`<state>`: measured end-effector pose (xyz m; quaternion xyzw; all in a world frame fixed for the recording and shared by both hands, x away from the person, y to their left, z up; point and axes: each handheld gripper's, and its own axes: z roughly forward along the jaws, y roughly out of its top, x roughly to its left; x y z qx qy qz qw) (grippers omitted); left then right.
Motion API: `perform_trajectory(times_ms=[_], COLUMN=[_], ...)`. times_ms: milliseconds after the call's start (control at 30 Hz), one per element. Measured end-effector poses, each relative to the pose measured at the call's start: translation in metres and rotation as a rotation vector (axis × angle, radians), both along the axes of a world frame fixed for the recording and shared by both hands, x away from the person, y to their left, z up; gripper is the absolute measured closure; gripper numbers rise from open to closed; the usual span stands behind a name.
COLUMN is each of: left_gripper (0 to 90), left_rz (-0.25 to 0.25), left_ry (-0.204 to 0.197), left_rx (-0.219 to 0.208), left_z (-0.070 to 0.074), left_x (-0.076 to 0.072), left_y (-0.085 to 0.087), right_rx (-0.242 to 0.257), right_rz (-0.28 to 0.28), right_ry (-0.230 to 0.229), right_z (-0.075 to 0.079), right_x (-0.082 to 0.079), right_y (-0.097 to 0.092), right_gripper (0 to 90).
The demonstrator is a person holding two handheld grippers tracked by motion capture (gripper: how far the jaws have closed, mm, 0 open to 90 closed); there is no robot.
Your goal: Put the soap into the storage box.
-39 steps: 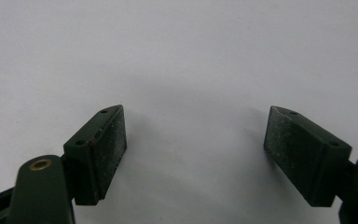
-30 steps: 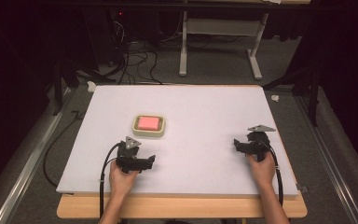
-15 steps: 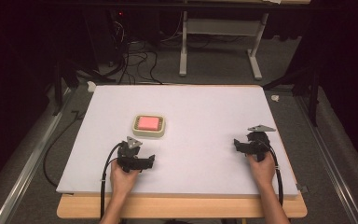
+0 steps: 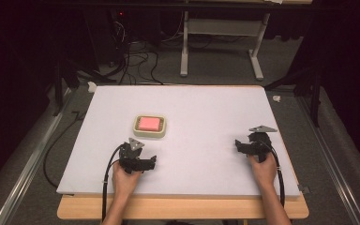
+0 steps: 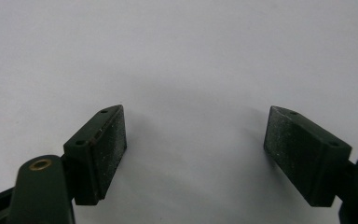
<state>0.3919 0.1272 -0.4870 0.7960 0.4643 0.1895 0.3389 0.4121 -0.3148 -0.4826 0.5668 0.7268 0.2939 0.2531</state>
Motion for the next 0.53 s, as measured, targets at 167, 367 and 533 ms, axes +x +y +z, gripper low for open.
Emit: perform_trajectory(times_ms=[167,367,533], left_gripper=[11.5,11.6,11.6], left_rz=[0.002,0.001,0.001], left_ry=[-0.012,-0.011,-0.008], left_rx=[-0.007,-0.008,-0.01], left_z=[-0.0014,-0.0014,-0.0013], left_x=[-0.001,-0.0011,-0.0009], left_y=[0.0003,0.0005,0.0008], right_rx=[0.001,0.002,0.003], right_rz=[0.0,0.0,-0.001], right_ry=[0.001,0.001,0.002], right_z=[0.0,0.0,0.0], right_x=[0.0,0.0,0.0001], right_y=[0.0,-0.0001,-0.0001], right_gripper=[21.6,21.5,21.5])
